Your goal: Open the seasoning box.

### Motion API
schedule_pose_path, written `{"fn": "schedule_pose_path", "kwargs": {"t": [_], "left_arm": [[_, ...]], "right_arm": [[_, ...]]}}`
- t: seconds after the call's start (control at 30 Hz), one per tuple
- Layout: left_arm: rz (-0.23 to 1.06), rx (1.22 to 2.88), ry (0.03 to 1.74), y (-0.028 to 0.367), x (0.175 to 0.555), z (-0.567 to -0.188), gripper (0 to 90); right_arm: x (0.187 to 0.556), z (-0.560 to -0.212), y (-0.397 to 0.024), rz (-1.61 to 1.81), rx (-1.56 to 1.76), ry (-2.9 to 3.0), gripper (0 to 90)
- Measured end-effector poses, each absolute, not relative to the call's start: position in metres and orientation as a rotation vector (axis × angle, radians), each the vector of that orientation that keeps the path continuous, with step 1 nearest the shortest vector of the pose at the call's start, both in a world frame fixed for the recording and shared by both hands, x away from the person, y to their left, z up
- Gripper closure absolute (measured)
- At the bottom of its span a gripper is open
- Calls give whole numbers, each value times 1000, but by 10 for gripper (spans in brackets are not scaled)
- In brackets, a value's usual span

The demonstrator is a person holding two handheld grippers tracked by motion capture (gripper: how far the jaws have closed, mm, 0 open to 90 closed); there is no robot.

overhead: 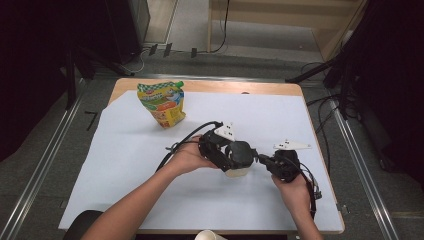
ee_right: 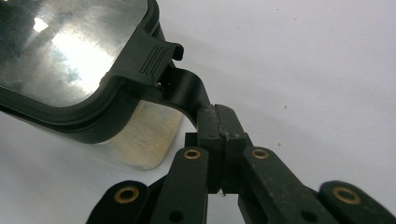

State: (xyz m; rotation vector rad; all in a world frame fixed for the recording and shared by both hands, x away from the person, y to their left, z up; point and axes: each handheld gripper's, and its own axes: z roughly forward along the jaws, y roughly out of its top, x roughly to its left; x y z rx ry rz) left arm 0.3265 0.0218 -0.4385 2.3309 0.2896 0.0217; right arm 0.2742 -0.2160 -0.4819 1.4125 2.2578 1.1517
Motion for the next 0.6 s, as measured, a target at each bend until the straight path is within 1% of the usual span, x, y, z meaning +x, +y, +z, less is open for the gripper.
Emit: {"fn": "schedule_pose_path", "kwargs": {"t": [0.07, 0.1, 0.23, 0.27, 0.3, 0.33, 0.43, 0.53, 0.6], "left_arm": [[26, 2316, 280, 22, 326, -436, 185], [-3, 2287, 294, 22, 327, -434, 187], [-24, 2279, 323, 18, 327, -428, 195], [-24, 2279, 323, 18, 327, -428, 254], [-167, 2215, 321, 21, 328, -424, 480], [-167, 2215, 321, 21, 328, -424, 483], [-115, 2249, 306, 17, 324, -418, 486], [-129, 2265, 302, 15, 323, -416, 539], [-133, 2271, 308, 13, 321, -414, 550]], "right_arm": [[274, -482, -216, 1154, 1415, 2257, 900], [274, -481, -216, 1163, 1409, 2260, 900], [274, -481, -216, 1161, 1406, 2259, 900], [274, -481, -216, 1161, 1406, 2259, 900], [274, -481, -216, 1161, 1408, 2259, 900], [274, -481, -216, 1161, 1408, 2259, 900], [272, -481, -214, 1162, 1387, 2266, 900], [272, -481, -215, 1166, 1392, 2266, 900], [272, -481, -214, 1172, 1399, 2263, 900]]}}
